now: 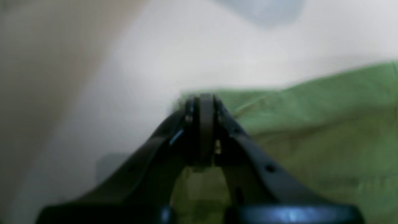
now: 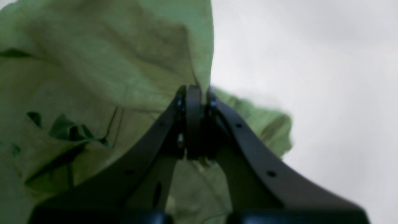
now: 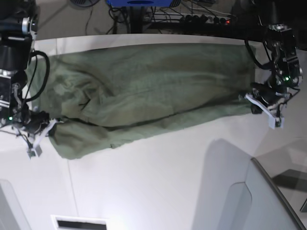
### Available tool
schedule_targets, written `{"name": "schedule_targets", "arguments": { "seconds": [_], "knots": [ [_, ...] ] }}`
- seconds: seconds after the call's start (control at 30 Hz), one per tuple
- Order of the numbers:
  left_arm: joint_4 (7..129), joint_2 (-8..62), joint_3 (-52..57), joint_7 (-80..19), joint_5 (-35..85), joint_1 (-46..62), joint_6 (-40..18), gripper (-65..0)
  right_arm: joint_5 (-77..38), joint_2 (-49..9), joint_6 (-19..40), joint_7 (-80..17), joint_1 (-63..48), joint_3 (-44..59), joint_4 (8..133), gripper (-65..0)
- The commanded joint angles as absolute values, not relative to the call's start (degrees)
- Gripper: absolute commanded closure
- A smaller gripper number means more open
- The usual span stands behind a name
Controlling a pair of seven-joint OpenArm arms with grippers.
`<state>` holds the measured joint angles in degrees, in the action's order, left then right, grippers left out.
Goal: Layout the t-shirt on the table in an organized manner, then fold the t-shirt properly
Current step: 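Lift and fold the shirt edge over with both grippers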
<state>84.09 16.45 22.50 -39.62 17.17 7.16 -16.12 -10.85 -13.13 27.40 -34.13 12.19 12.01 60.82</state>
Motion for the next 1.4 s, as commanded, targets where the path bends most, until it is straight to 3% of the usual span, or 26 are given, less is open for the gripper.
{"name": "schedule_targets", "arguments": {
  "seconds": [0.0, 0.23, 0.3, 0.47, 0.53, 0.67, 0.87, 0.97, 1.17, 1.37],
  "knots": [
    [85.4, 17.8, 22.9, -38.2, 17.5, 6.5, -15.9, 0.0, -11.3, -14.1, 27.4, -33.2, 12.9, 13.1, 62.1, 0.0],
    [84.8, 17.7, 22.7, -38.2, 16.9, 7.2, -15.9, 0.0, -11.3, -13.5, 27.4, -34.3, 10.6, 14.6, 61.7, -0.8],
    [83.6, 17.6, 22.3, -38.2, 16.9, 7.1, -15.9, 0.0, -11.3, -12.7, 27.4, -36.1, 10.5, 15.6, 62.3, -3.9],
    [82.6, 17.5, 22.3, -38.2, 17.2, 7.1, -15.9, 0.0, -11.3, -11.0, 27.8, -41.7, 10.0, 20.8, 69.8, -37.4],
    [82.6, 17.5, 22.4, -38.2, 17.1, 7.1, -15.9, 0.0, -11.3, -10.8, 27.8, -42.4, 9.7, 20.9, 73.5, -44.7],
    [82.6, 17.5, 22.7, -38.2, 17.0, 7.0, -15.9, 0.0, -11.2, -11.1, 27.8, -42.2, 15.3, 20.8, 70.7, -45.2],
    [82.6, 17.5, 22.4, -38.2, 17.3, 6.9, -15.9, 0.0, -11.1, -14.8, 27.9, -32.3, 29.5, 20.7, 39.9, -45.2],
    [82.5, 17.5, 22.6, -38.2, 17.3, 7.1, -15.9, 0.0, -11.1, -16.1, 27.9, -28.2, 32.9, 20.7, 30.4, -44.0],
    [82.5, 17.5, 22.7, -38.2, 17.3, 7.1, -15.9, 0.0, -11.1, -16.0, 27.9, -27.1, 33.2, 20.7, 28.1, -36.8],
    [82.5, 17.5, 22.7, -38.2, 17.4, 7.1, -15.9, 0.0, -11.1, -16.0, 27.9, -27.1, 33.2, 20.8, 27.8, -36.3]
  ]
}}
